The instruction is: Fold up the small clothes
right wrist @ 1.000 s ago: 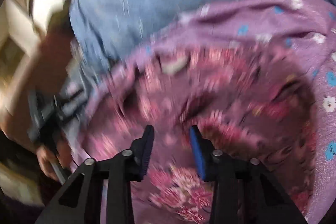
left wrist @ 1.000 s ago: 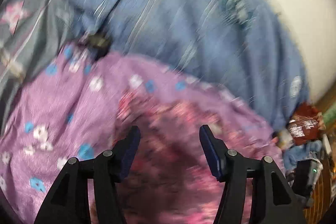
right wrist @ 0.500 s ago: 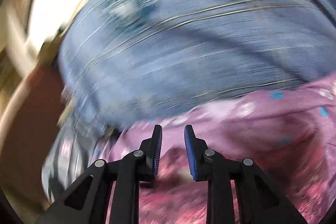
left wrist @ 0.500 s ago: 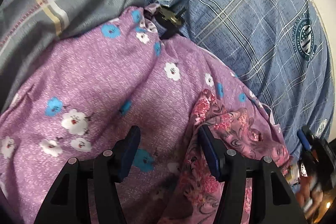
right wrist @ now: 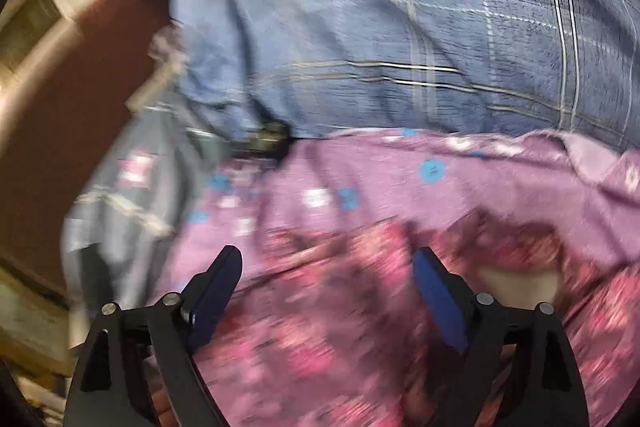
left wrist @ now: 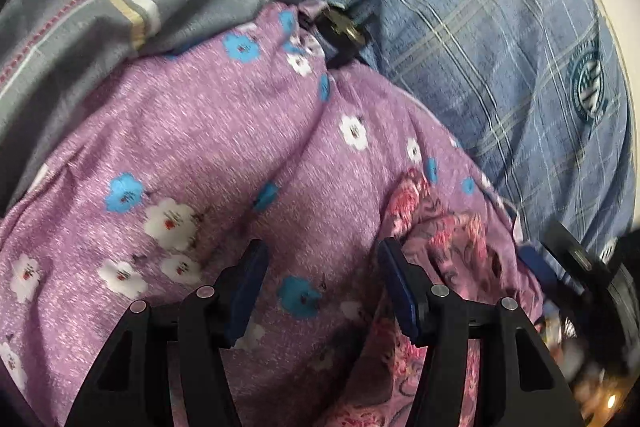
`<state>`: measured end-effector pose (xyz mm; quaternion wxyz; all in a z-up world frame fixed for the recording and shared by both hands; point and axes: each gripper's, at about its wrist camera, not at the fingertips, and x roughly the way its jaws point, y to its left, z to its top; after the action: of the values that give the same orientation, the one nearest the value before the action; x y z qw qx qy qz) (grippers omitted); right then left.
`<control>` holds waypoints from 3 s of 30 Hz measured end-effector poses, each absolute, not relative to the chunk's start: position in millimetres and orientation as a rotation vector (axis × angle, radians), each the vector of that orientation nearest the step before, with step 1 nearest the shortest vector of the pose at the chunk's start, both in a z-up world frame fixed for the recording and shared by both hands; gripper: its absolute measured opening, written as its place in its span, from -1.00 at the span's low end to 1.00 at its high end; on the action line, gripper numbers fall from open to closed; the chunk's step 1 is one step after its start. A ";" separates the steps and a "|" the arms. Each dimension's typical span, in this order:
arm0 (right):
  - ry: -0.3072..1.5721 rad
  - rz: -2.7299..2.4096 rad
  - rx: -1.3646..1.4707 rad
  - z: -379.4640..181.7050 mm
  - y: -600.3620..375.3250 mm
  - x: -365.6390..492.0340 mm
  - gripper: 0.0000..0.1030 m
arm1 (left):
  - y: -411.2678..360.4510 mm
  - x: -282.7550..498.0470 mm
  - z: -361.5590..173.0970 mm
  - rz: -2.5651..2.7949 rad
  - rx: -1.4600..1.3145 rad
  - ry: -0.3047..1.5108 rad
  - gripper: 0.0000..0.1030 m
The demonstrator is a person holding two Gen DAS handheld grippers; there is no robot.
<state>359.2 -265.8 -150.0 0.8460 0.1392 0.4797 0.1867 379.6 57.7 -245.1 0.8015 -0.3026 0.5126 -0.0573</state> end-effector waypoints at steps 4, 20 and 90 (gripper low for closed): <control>1.212 0.354 0.262 -196.4 -249.3 397.7 -0.94 | 57.5 379.1 -241.9 -0.136 -0.638 1.100 0.09; 1.047 0.337 0.467 -176.0 -215.6 439.3 0.50 | 48.4 370.2 -213.2 -0.185 -0.559 0.995 0.09; 0.649 0.089 0.938 -177.7 -498.2 10.8 -0.73 | 60.8 172.9 -207.6 -0.393 -0.786 1.030 -0.85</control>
<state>10.8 -498.2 -177.7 0.8406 0.4440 0.3073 0.0421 172.9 60.8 -207.6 0.7794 -0.3637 0.4767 -0.1817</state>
